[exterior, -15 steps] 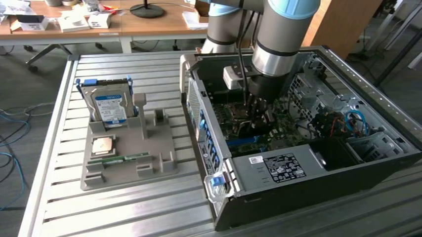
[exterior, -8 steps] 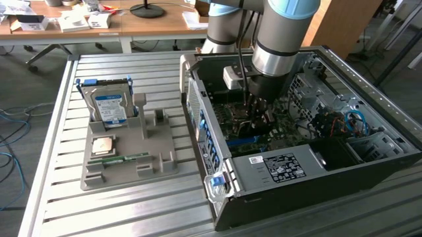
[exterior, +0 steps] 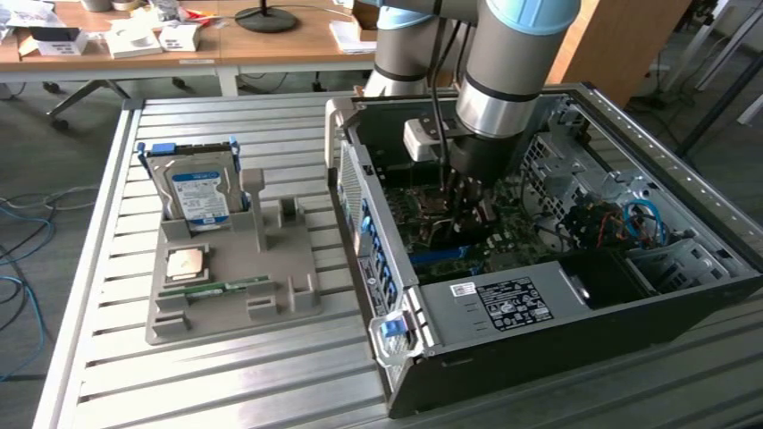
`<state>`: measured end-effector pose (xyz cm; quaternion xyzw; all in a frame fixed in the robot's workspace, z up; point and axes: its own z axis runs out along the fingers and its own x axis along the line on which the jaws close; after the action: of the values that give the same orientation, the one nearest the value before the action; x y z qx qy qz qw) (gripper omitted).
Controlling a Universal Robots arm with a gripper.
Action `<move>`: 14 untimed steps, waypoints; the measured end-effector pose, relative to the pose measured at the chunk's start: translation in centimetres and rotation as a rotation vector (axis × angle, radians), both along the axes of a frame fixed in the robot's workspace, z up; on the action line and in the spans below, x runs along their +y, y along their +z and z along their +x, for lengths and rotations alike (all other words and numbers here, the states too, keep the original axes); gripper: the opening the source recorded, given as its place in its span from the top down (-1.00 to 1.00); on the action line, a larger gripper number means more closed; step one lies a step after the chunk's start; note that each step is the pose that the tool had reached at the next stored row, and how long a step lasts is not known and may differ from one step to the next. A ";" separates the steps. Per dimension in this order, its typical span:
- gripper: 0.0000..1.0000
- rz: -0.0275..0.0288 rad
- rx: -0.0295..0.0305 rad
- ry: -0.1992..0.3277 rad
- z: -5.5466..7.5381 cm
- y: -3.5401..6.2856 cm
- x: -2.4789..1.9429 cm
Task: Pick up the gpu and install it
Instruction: 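Insert the gpu into the slot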
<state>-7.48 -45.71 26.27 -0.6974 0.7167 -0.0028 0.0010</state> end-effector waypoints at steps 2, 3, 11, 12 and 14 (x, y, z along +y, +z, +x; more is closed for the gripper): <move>0.47 0.0000 0.0001 0.000 0.0 -0.05 0.00; 0.47 0.0001 0.0001 0.000 0.0 -0.05 0.00; 0.47 0.0004 -0.0032 0.001 0.0 -0.05 0.00; 0.47 0.0005 -0.0032 0.001 0.0 -0.05 0.00; 0.47 0.0004 -0.0032 0.001 0.0 -0.05 0.00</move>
<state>-7.45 -45.71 26.22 -0.6978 0.7162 -0.0037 0.0023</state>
